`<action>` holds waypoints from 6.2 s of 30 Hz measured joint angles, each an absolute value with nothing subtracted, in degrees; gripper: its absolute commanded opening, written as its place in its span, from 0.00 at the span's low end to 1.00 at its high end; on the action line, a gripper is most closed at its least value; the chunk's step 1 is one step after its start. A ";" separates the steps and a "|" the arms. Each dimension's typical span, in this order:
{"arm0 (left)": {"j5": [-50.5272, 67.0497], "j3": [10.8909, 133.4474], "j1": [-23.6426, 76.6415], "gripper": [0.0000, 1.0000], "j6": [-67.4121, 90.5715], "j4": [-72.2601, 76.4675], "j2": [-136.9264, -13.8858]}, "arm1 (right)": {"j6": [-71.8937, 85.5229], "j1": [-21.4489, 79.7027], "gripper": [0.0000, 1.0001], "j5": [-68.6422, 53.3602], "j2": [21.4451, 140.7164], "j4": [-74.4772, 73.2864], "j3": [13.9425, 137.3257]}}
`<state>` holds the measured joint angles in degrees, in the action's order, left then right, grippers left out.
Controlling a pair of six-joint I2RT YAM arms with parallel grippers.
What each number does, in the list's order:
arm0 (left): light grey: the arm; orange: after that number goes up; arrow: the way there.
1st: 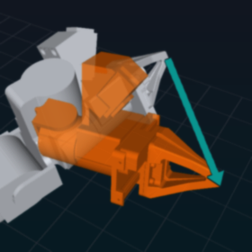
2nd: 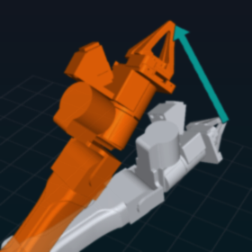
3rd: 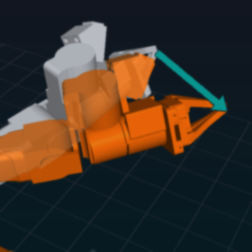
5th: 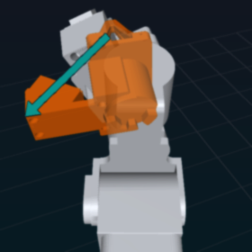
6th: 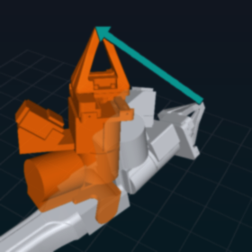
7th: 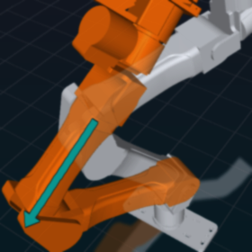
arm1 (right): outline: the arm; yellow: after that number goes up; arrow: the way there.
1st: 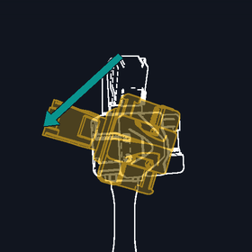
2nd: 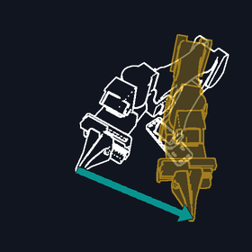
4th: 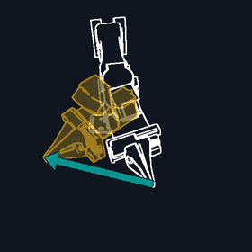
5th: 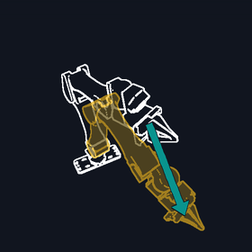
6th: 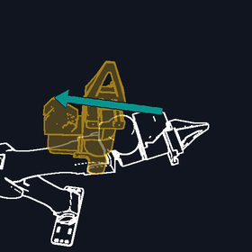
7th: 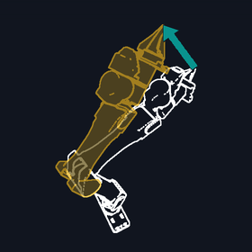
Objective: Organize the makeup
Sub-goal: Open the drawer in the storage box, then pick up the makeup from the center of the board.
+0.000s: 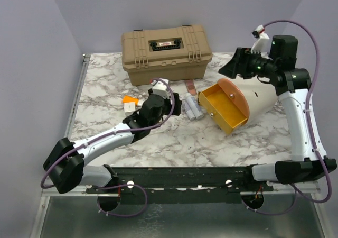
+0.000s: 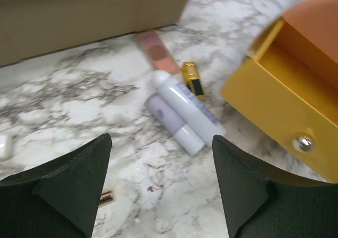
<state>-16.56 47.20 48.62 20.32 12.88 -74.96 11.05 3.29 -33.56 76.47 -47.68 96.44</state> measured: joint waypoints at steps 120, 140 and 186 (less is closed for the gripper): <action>-1.15 51.20 18.63 0.08 19.84 -11.31 -72.73 | 6.81 8.86 0.84 -31.94 70.81 -46.17 88.01; 0.45 53.36 23.40 0.08 19.92 -9.54 -72.42 | 3.55 18.28 0.79 -26.24 82.00 -56.82 88.95; 3.66 62.50 33.32 0.11 19.22 -8.69 -75.85 | 5.67 22.83 0.84 -16.53 81.30 -51.35 86.52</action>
